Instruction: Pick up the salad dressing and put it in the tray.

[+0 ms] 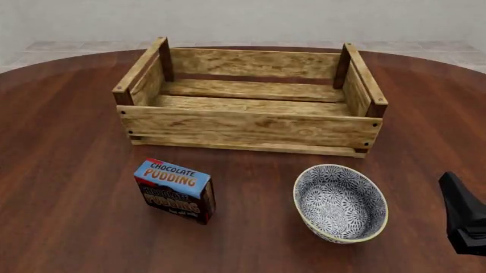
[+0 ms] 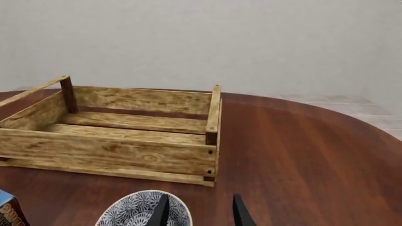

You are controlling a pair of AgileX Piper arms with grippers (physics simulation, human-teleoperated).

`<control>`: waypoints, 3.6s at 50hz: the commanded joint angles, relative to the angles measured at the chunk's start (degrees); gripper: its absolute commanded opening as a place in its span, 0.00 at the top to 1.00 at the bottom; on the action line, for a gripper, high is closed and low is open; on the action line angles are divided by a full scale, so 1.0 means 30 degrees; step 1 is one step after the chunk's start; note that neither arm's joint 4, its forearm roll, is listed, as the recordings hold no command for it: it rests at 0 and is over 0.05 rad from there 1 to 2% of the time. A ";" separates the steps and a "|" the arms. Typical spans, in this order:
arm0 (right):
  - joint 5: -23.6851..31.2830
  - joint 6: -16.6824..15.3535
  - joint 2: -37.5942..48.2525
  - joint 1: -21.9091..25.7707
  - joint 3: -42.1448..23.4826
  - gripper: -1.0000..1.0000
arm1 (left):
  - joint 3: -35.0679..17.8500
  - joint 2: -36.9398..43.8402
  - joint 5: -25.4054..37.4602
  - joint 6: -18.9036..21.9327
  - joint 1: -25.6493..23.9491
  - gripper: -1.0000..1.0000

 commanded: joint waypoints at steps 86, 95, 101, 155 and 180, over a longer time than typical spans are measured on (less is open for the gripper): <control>0.0118 0.0127 -0.0230 -0.0399 -0.0033 0.00 | -0.0063 -0.2105 0.1937 -0.0162 -0.2591 1.00; 0.0150 0.0140 -0.0252 -0.0453 -0.0055 0.00 | -0.1167 -0.3323 0.3592 -0.0454 -0.4393 1.00; 0.0147 0.0115 -0.0267 -0.0411 -0.0034 0.00 | -0.1550 -0.3422 0.3433 -0.0217 -0.5417 1.00; 0.0071 0.0345 -0.0258 -0.0523 -0.0014 0.00 | -0.8854 0.2669 -0.0028 0.1758 -1.4521 1.00; 0.0015 0.0480 -0.0273 -0.0629 0.0022 0.00 | -1.3837 0.7388 -0.0972 0.2819 -1.8428 1.00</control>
